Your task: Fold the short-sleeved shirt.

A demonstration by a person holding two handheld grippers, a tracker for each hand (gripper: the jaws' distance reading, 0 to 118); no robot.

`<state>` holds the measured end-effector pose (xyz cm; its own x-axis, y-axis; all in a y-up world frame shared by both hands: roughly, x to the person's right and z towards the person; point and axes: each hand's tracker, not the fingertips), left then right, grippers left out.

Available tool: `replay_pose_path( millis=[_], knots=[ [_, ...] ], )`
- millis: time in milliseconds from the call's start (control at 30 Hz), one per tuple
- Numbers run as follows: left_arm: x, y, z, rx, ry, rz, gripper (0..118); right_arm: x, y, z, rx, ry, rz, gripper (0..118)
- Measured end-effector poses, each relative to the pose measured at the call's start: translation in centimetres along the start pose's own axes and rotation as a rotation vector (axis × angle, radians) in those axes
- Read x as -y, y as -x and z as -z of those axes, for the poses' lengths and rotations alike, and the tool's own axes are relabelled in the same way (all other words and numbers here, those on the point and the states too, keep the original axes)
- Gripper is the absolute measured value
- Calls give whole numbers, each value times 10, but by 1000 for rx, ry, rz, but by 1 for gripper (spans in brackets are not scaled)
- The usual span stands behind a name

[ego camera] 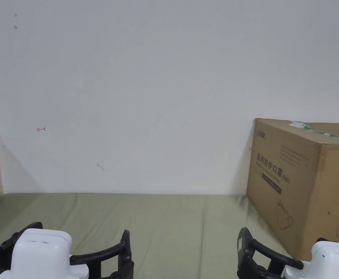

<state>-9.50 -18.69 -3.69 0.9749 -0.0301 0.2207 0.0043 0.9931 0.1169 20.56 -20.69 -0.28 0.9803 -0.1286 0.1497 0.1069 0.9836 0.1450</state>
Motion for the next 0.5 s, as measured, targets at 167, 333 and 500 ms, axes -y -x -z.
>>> replay_pose_path(
  millis=[167, 333, 500],
  knots=[
    [0, 5, 0, -10, 3, -38, 118, 0, 0, -2, 6, 0, -14, 118],
    [0, 6, -1, -21, 0, -31, 118, 0, 2, -2, 3, -2, -24, 118],
    [0, 4, -2, -17, 1, -8, 118, 0, 6, -1, -4, 4, -24, 118]
  ],
)
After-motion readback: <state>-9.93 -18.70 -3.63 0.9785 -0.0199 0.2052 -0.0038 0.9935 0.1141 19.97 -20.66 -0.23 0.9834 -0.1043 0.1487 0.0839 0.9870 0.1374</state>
